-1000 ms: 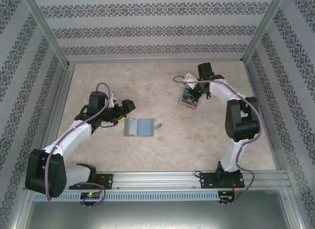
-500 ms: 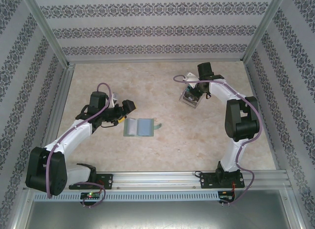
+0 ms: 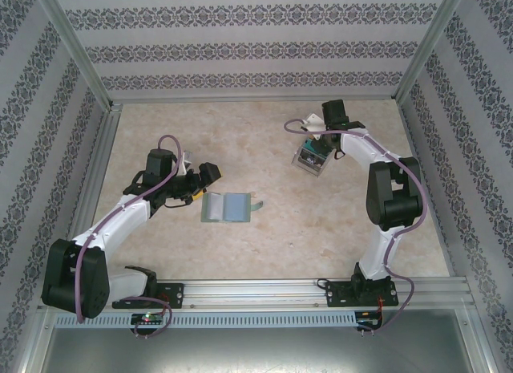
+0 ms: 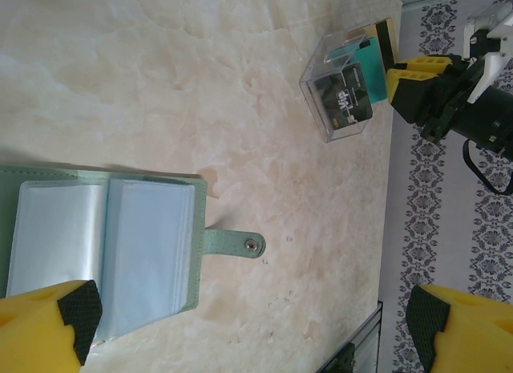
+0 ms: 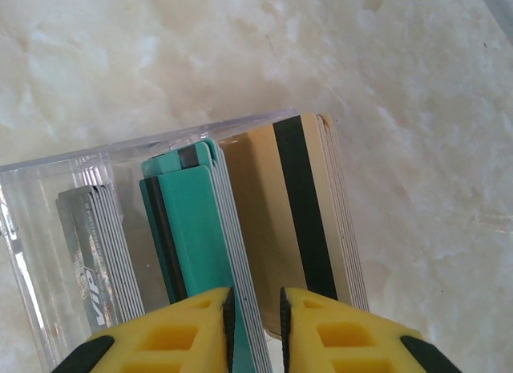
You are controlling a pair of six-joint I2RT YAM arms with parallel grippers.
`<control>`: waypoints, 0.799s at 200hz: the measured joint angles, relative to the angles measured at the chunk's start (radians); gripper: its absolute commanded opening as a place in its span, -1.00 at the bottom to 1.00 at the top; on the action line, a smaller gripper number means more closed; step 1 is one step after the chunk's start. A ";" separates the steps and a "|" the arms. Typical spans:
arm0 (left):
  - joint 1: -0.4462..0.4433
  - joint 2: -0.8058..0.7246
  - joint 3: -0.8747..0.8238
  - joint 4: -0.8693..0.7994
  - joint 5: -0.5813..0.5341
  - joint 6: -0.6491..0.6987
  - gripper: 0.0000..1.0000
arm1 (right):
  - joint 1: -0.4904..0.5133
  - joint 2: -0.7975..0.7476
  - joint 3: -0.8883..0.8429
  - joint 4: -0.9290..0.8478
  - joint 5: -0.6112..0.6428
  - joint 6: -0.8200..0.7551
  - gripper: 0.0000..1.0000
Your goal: Take the credit cards out of the card holder
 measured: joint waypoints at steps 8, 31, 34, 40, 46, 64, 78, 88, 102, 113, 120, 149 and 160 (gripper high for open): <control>0.000 0.000 0.000 0.000 0.000 0.000 0.99 | 0.000 -0.001 0.000 0.000 0.000 0.008 -0.50; 0.000 0.000 0.000 0.000 -0.001 0.000 0.99 | 0.000 -0.020 -0.002 0.000 -0.001 0.050 -0.48; 0.000 0.000 0.000 0.000 -0.003 0.000 0.99 | 0.000 -0.027 -0.005 0.002 -0.002 0.059 -0.47; 0.000 0.000 0.000 -0.001 -0.007 0.001 0.99 | 0.000 -0.044 -0.013 0.003 -0.006 0.077 -0.46; 0.000 0.000 0.000 -0.003 -0.016 0.002 0.99 | 0.000 -0.066 -0.024 0.007 -0.009 0.095 -0.44; 0.000 -0.002 0.001 -0.019 -0.048 0.015 0.99 | 0.000 -0.158 -0.077 0.034 -0.027 0.160 -0.36; 0.000 -0.008 0.011 -0.051 -0.082 0.027 0.99 | 0.000 -0.252 -0.140 0.071 -0.045 0.234 -0.21; 0.000 -0.014 0.023 -0.072 -0.111 0.037 0.99 | 0.000 -0.320 -0.187 0.095 -0.061 0.292 -0.17; 0.000 -0.020 0.048 -0.104 -0.144 0.055 0.99 | 0.000 -0.414 -0.257 0.132 -0.086 0.371 0.08; 0.000 -0.021 0.067 -0.124 -0.158 0.067 0.99 | 0.007 -0.482 -0.318 0.155 -0.108 0.437 0.18; 0.000 -0.021 0.077 -0.137 -0.163 0.075 0.99 | 0.011 -0.521 -0.356 0.168 -0.120 0.476 0.24; 0.000 -0.004 0.109 -0.195 -0.178 0.106 0.99 | 0.043 -0.650 -0.503 0.200 -0.153 0.614 0.96; 0.001 0.004 0.110 -0.208 -0.177 0.111 0.98 | 0.064 -0.688 -0.551 0.208 -0.157 0.644 0.96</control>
